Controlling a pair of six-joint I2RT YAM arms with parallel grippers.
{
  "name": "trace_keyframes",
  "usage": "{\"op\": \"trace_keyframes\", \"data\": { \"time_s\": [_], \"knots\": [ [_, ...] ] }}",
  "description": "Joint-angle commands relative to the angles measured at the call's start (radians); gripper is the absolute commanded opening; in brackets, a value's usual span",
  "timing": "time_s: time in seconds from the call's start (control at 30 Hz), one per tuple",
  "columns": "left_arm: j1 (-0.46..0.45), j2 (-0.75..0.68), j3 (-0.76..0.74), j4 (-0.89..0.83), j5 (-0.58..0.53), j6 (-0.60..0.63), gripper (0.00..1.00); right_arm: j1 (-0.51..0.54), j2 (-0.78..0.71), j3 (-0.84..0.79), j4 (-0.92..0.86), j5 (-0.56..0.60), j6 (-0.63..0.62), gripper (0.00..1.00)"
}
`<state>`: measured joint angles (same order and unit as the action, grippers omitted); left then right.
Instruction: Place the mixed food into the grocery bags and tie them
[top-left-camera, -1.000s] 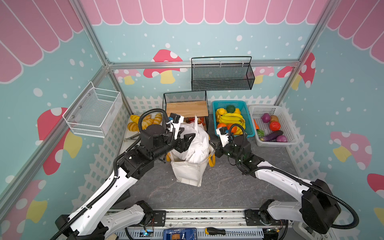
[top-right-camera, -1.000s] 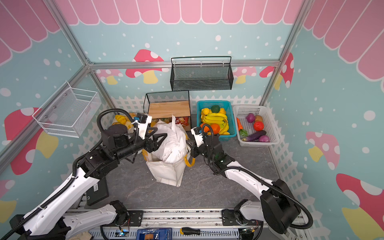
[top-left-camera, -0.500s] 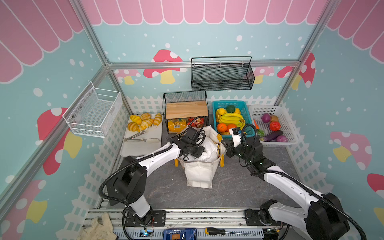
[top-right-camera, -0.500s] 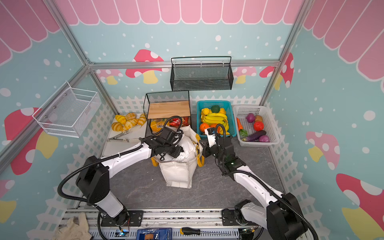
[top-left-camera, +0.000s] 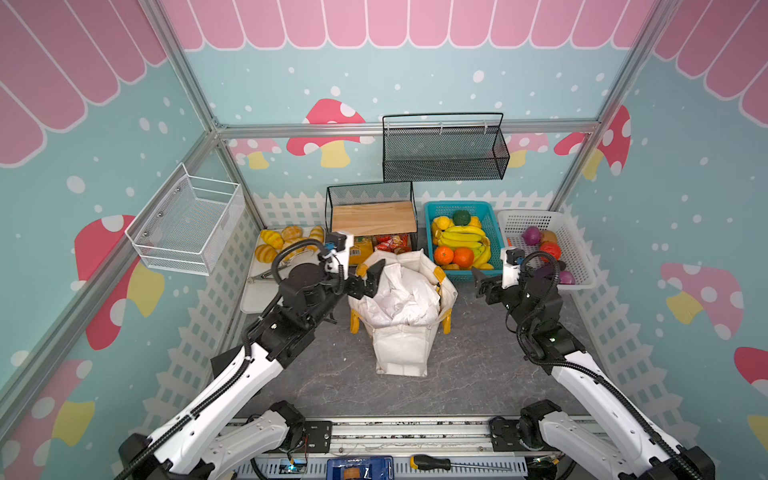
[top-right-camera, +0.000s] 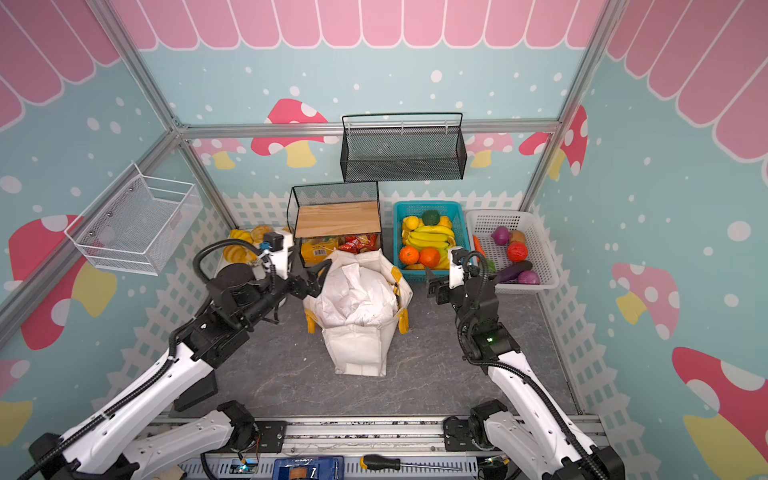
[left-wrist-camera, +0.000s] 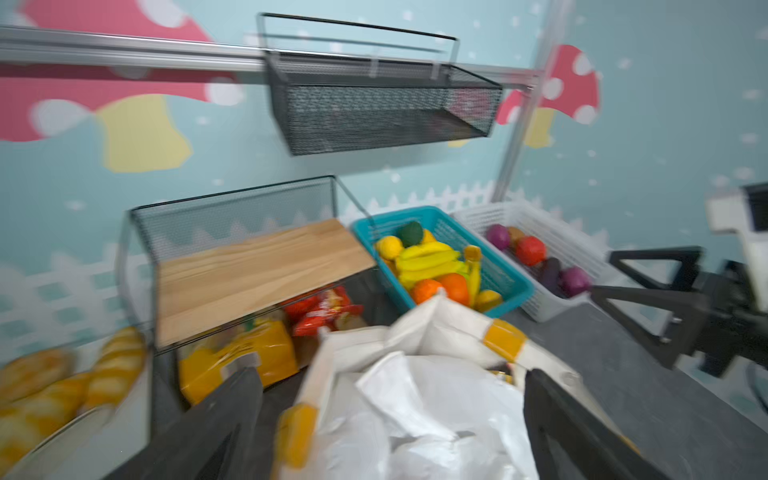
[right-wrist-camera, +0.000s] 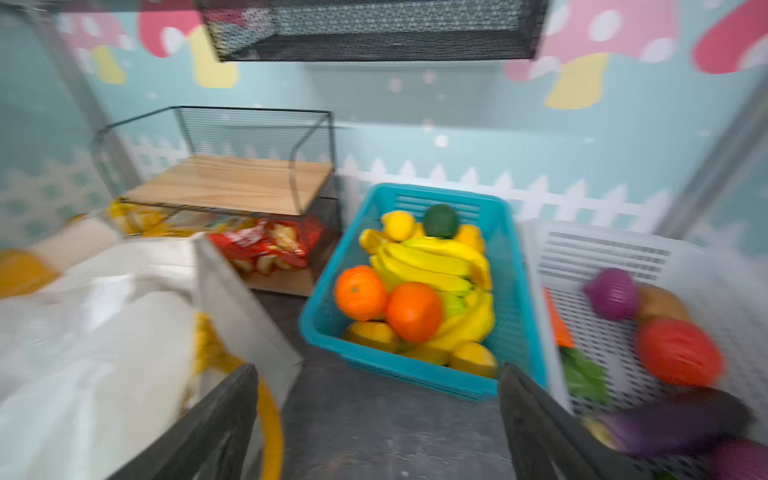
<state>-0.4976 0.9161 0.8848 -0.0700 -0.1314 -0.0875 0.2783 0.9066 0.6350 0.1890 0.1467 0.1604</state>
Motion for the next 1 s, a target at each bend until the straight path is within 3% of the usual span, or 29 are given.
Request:
{"op": "trace_keyframes", "data": {
  "time_s": [0.0, 0.07, 0.13, 0.27, 0.33, 0.37, 0.43, 0.57, 0.63, 0.7, 0.73, 0.8, 0.87, 0.9, 0.97],
  "knots": [
    [0.161, -0.019, -0.190, 0.045, -0.280, -0.074, 1.00, -0.049, 0.043, -0.133, 0.129, 0.261, -0.078, 0.96],
    [0.258, -0.019, -0.305, 0.135, -0.348, -0.066, 1.00, -0.084, 0.101, -0.229, 0.322, 0.278, -0.114, 0.98],
    [0.340, 0.019, -0.394, 0.266, -0.343, -0.022, 1.00, -0.132, 0.183, -0.288, 0.474, 0.236, -0.127, 0.99],
    [0.478, 0.211, -0.508, 0.593, -0.090, 0.030, 1.00, -0.227, 0.396, -0.369, 0.788, 0.076, -0.178, 1.00],
    [0.497, 0.296, -0.546, 0.778, -0.012, 0.004, 1.00, -0.243, 0.463, -0.404, 0.913, 0.069, -0.196, 1.00],
    [0.498, 0.357, -0.561, 0.878, 0.007, 0.016, 1.00, -0.256, 0.461, -0.372, 0.834, 0.032, -0.173, 1.00],
    [0.513, 0.429, -0.495, 0.778, 0.034, 0.007, 1.00, -0.299, 0.484, -0.382, 0.909, -0.057, -0.122, 0.99],
    [0.511, 0.639, -0.525, 1.042, 0.082, 0.026, 1.00, -0.346, 0.633, -0.511, 1.304, -0.172, -0.112, 1.00],
    [0.507, 0.598, -0.479, 0.881, 0.072, 0.026, 1.00, -0.342, 0.589, -0.501, 1.207, -0.088, -0.091, 1.00],
    [0.496, 0.624, -0.492, 0.961, 0.042, 0.033, 1.00, -0.334, 0.619, -0.533, 1.318, -0.106, -0.104, 1.00],
    [0.496, 0.602, -0.478, 0.890, 0.044, 0.029, 1.00, -0.334, 0.606, -0.534, 1.294, -0.110, -0.109, 1.00],
    [0.495, 0.628, -0.495, 0.972, 0.036, 0.035, 1.00, -0.334, 0.615, -0.525, 1.298, -0.118, -0.115, 0.99],
    [0.492, 0.614, -0.482, 0.911, 0.032, 0.035, 1.00, -0.329, 0.608, -0.526, 1.291, -0.157, -0.133, 1.00],
    [0.489, 0.629, -0.493, 0.968, 0.023, 0.038, 1.00, -0.320, 0.618, -0.507, 1.274, -0.174, -0.155, 1.00],
    [0.488, 0.608, -0.481, 0.903, 0.023, 0.036, 1.00, -0.283, 0.617, -0.432, 1.129, -0.148, -0.188, 1.00]
  ]
}}
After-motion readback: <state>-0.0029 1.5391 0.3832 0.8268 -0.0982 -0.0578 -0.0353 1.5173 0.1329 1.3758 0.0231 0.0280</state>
